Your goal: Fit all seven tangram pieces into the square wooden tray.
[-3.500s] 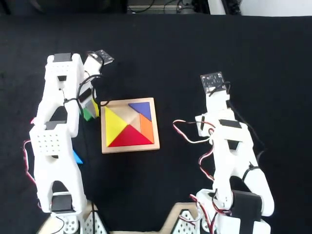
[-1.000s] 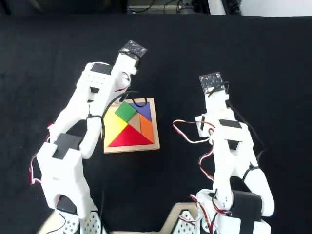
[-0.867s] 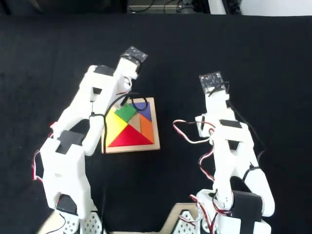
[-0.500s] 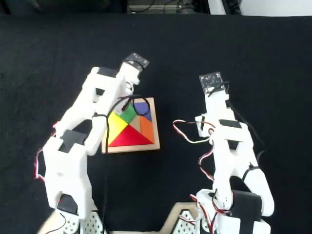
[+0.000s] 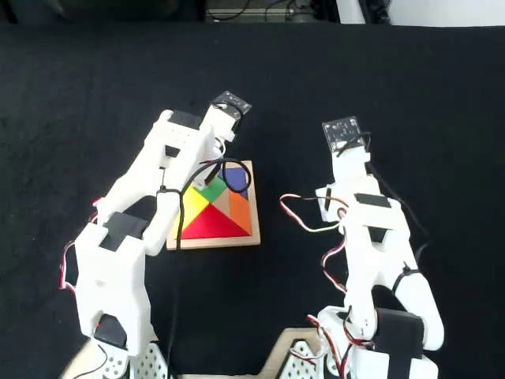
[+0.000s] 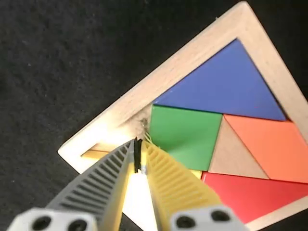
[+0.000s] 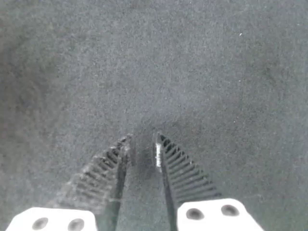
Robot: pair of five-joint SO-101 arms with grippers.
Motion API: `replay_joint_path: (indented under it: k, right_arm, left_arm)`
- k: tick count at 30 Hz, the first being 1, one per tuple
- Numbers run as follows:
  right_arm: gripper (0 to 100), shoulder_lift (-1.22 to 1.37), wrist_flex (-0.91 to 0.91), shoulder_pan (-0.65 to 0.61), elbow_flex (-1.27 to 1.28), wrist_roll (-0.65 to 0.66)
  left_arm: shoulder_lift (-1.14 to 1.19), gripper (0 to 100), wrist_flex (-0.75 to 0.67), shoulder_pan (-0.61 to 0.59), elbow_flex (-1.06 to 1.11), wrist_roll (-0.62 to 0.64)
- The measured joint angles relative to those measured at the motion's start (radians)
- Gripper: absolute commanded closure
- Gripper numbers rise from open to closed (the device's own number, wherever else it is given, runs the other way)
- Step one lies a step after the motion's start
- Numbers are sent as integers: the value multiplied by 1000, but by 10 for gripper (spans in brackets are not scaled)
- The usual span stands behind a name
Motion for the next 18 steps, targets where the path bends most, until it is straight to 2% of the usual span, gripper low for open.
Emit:
replay_joint_path:
  k: [18]
  right_arm:
    - [917, 0, 0, 0, 0, 0]
  left_arm:
    - [0, 970, 92, 8, 0, 0]
